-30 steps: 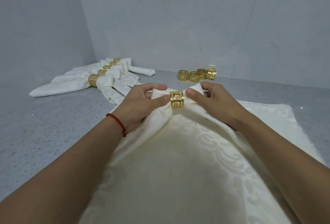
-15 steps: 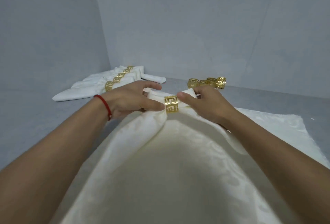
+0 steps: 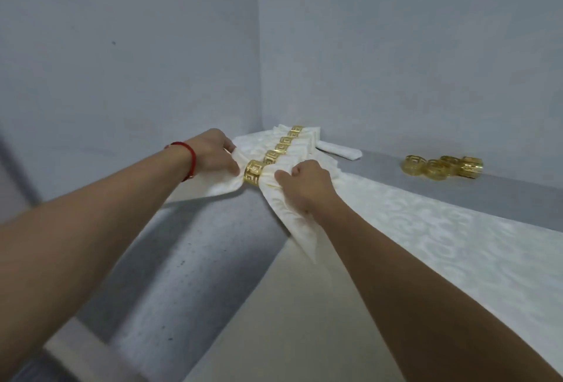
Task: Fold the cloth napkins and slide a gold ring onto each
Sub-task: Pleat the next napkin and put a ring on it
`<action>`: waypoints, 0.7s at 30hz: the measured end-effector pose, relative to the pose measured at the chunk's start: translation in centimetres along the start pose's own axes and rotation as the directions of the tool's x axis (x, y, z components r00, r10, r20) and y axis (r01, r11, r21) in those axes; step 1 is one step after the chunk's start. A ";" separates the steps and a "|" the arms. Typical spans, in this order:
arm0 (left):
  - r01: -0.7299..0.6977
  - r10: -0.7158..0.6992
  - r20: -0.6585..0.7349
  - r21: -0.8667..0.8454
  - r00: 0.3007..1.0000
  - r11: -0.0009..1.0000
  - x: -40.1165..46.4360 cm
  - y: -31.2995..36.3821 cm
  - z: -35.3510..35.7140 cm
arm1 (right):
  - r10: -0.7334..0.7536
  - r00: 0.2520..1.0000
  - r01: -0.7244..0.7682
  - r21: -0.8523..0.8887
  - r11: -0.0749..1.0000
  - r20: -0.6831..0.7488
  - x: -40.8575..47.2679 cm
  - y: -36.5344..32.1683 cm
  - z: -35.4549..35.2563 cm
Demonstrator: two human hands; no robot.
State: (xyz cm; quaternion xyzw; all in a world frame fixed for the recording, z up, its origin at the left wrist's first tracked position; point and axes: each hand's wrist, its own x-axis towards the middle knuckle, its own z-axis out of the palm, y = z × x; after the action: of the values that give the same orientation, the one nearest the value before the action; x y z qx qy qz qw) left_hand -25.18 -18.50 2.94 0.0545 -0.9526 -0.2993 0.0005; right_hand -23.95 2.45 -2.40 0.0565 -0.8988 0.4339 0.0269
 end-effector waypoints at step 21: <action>-0.183 0.226 -0.366 0.148 0.903 0.972 2.6 -0.7 5.8 | -0.115 0.949 0.014 -0.327 0.945 -0.294 0.8 1.4 -1.2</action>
State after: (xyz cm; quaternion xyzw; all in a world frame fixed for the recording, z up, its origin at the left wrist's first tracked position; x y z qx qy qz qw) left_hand -27.86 -16.08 -2.30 0.0110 -0.9498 -0.2286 0.2134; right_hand -24.93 4.16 -2.69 0.0125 -0.9396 0.2843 0.1904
